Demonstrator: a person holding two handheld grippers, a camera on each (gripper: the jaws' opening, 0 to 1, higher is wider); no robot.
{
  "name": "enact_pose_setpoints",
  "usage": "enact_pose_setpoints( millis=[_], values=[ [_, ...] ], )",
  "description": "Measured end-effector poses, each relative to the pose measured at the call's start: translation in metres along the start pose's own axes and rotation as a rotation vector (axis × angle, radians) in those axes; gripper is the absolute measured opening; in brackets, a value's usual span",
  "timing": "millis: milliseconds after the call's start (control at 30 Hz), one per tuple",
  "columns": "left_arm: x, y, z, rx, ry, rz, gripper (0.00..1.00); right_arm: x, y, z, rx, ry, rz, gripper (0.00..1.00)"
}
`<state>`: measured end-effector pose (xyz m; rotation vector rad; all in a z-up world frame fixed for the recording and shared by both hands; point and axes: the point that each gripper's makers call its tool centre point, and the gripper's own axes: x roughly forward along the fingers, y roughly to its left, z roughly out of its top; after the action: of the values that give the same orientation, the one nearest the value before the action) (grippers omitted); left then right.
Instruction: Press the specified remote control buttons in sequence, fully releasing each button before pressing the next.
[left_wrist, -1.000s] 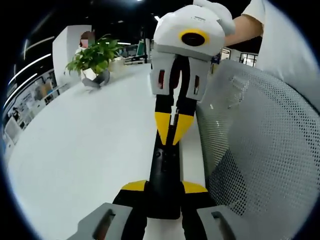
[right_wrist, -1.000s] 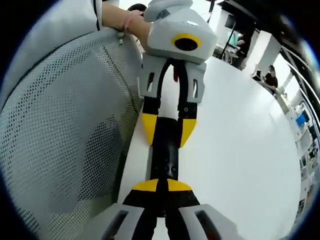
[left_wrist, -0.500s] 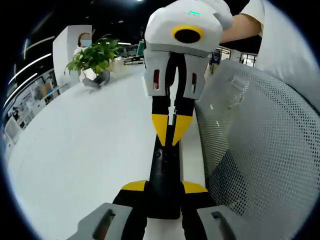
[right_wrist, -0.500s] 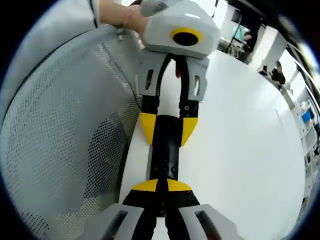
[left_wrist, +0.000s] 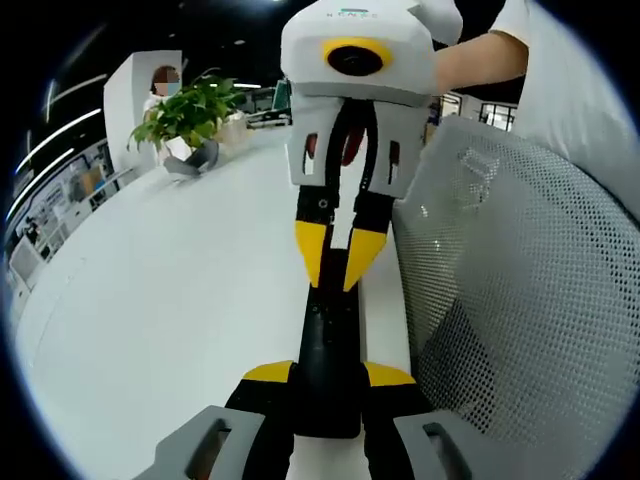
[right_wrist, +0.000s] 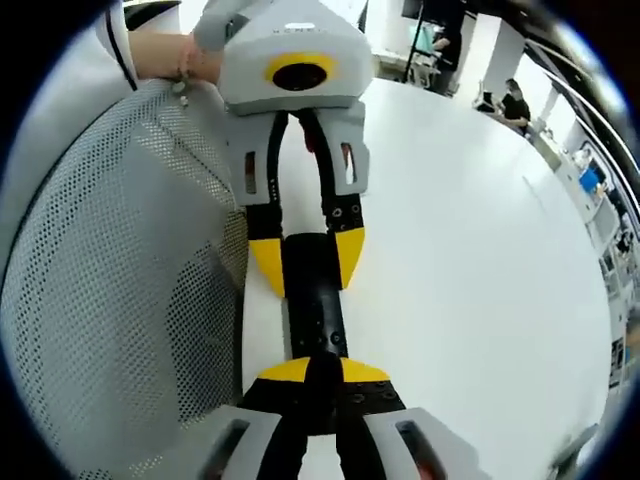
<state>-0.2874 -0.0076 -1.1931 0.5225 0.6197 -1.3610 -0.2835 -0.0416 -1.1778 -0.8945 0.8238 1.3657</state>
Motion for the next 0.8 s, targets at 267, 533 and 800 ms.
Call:
enact_pose_setpoints(
  millis=[267,533,800],
  values=[
    [-0.001,0.001,0.001,-0.002,-0.009,-0.003,0.24,0.002,0.005,-0.005,-0.006,-0.008,0.034,0.00],
    [0.000,0.002,0.002,-0.001,-0.011,-0.003,0.24,0.005,0.006,-0.003,-0.042,0.026,0.045,0.00],
    [0.000,0.001,0.003,-0.005,-0.016,-0.004,0.24,0.004,0.005,-0.005,-0.006,0.001,0.028,0.00]
  ],
)
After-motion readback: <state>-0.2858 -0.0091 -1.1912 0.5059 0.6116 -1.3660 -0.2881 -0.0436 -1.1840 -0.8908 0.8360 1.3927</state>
